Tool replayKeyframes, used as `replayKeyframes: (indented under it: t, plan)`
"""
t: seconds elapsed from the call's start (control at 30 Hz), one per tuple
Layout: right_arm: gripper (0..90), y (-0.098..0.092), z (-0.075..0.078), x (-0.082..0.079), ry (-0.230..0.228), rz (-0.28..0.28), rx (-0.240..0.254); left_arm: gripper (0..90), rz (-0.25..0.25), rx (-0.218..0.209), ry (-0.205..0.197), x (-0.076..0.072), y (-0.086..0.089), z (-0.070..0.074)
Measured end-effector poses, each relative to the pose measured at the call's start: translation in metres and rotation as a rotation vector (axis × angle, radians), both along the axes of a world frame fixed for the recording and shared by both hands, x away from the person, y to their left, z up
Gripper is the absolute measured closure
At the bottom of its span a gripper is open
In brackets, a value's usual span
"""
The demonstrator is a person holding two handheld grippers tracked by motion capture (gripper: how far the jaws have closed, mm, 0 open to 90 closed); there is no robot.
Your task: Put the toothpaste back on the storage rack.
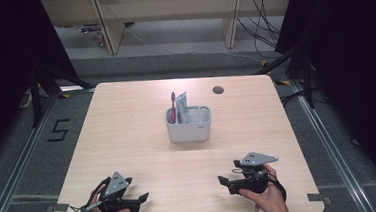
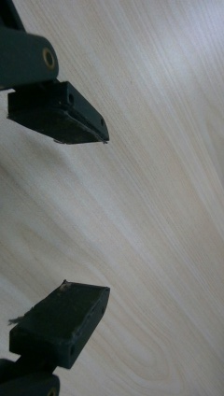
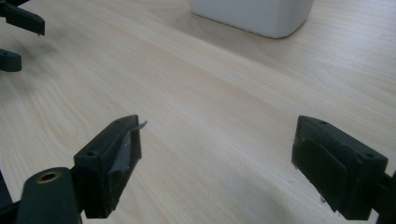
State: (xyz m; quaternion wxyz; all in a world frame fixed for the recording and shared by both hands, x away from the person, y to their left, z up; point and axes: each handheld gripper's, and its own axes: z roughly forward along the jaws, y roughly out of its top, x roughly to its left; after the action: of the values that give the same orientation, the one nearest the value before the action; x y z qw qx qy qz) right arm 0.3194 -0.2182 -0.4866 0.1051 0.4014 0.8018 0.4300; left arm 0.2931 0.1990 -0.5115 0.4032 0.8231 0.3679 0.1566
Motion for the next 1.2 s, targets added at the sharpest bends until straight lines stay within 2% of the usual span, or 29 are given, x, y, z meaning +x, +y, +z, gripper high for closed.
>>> replayKeyframes:
  t: [0.07,0.1,0.13,0.17,0.2,0.23,0.3,0.33,0.37,0.4,0.47,0.5,0.53,0.57,0.6,0.67,0.7,0.73,0.77,0.8,0.83,0.87,0.93,1.0,1.03,1.07,1.17,1.2]
  plan:
    - [16.4,-0.002,-0.001,-0.001,-0.01,0.014,-0.001,20.3,0.009,-0.008,-0.002,0.0,-0.001,-0.001]
    - [16.3,-0.002,-0.001,-0.003,0.005,0.011,0.009,20.1,0.006,-0.014,-0.003,0.0,-0.001,-0.001]
    - [16.3,-0.003,-0.002,-0.002,-0.002,0.034,0.002,19.9,0.007,-0.014,0.0,0.0,-0.001,-0.001]
    - [16.3,-0.004,-0.002,-0.005,-0.006,0.004,-0.005,19.4,0.009,-0.012,0.003,0.0,-0.001,-0.001]
    - [16.3,-0.004,-0.002,-0.006,0.0,0.0,-0.006,18.6,0.008,0.0,0.006,0.0,0.0,-0.001]
    - [16.3,-0.005,-0.003,-0.006,-0.014,0.005,-0.014,18.2,0.006,-0.002,0.011,0.0,0.0,-0.001]
    - [16.3,-0.004,-0.003,-0.012,0.034,-0.02,0.003,17.8,0.007,-0.002,0.011,0.0,0.0,-0.001]
    - [16.3,-0.007,-0.003,-0.01,0.002,-0.003,-0.013,17.6,0.007,-0.002,0.011,0.0,0.0,-0.001]
    - [16.3,-0.008,-0.004,-0.01,-0.009,0.002,-0.014,17.5,0.006,-0.002,0.011,0.0,0.0,-0.001]
    - [16.3,-0.007,-0.004,-0.012,0.004,-0.007,-0.002,17.4,0.005,-0.002,0.012,0.0,0.0,-0.001]
    - [16.3,-0.01,-0.004,-0.012,-0.003,0.03,-0.019,17.3,0.006,-0.002,0.012,0.0,-0.001,-0.002]
    - [16.3,-0.011,-0.005,-0.014,-0.007,0.008,-0.025,17.0,0.007,-0.003,0.012,0.0,-0.001,-0.002]
    - [16.3,-0.011,-0.005,-0.016,0.013,0.002,-0.018,16.9,0.008,-0.003,0.012,0.0,-0.001,-0.002]
    - [16.3,-0.011,-0.006,-0.016,-0.004,0.009,-0.022,16.8,0.009,-0.004,0.012,0.0,-0.001,-0.002]
    - [16.3,-0.011,-0.006,-0.017,0.025,0.017,-0.008,16.8,0.006,-0.003,0.013,0.0,0.0,-0.002]
    - [16.3,-0.013,-0.005,-0.02,0.02,0.007,-0.025,16.8,0.008,-0.004,0.013,0.0,0.0,-0.001]
    - [16.3,-0.014,-0.006,-0.02,0.001,0.013,-0.035,16.8,0.009,-0.005,0.013,0.0,0.0,-0.001]
    - [16.3,-0.014,-0.005,-0.022,0.028,0.004,-0.026,16.8,0.009,-0.004,0.013,0.0,0.0,-0.001]
    - [16.3,-0.015,-0.007,-0.021,0.025,0.03,-0.018,16.8,0.01,-0.005,0.013,0.0,0.0,-0.001]
    - [16.3,-0.014,-0.006,-0.024,0.049,0.011,-0.012,16.8,0.008,-0.004,0.013,0.0,0.0,-0.002]
    - [16.3,-0.016,-0.007,-0.023,0.029,0.022,-0.03,16.8,0.011,-0.003,0.01,0.0,0.0,-0.002]
    - [16.3,-0.017,-0.007,-0.024,0.015,0.009,-0.039,16.8,0.01,-0.003,0.01,0.0,0.0,-0.002]
    - [16.3,-0.016,-0.006,-0.028,0.067,-0.009,-0.023,16.8,0.011,-0.003,0.011,0.0,0.0,-0.002]
    - [16.3,-0.018,-0.008,-0.026,0.021,0.013,-0.037,16.8,0.016,-0.014,0.009,0.0,-0.001,-0.003]
    - [16.3,-0.018,-0.008,-0.026,0.043,0.022,-0.024,16.8,0.016,-0.014,0.009,0.0,-0.001,-0.003]
    - [16.3,-0.019,-0.008,-0.027,0.044,0.027,-0.038,16.8,0.015,-0.013,0.009,0.0,-0.001,-0.003]
    - [16.3,-0.019,-0.008,-0.027,0.023,0.022,-0.048,16.8,0.014,-0.012,0.011,0.0,-0.001,-0.003]
    - [16.3,-0.019,-0.008,-0.029,0.045,0.014,-0.04,16.8,0.013,0.0,0.007,0.001,-0.001,-0.003]
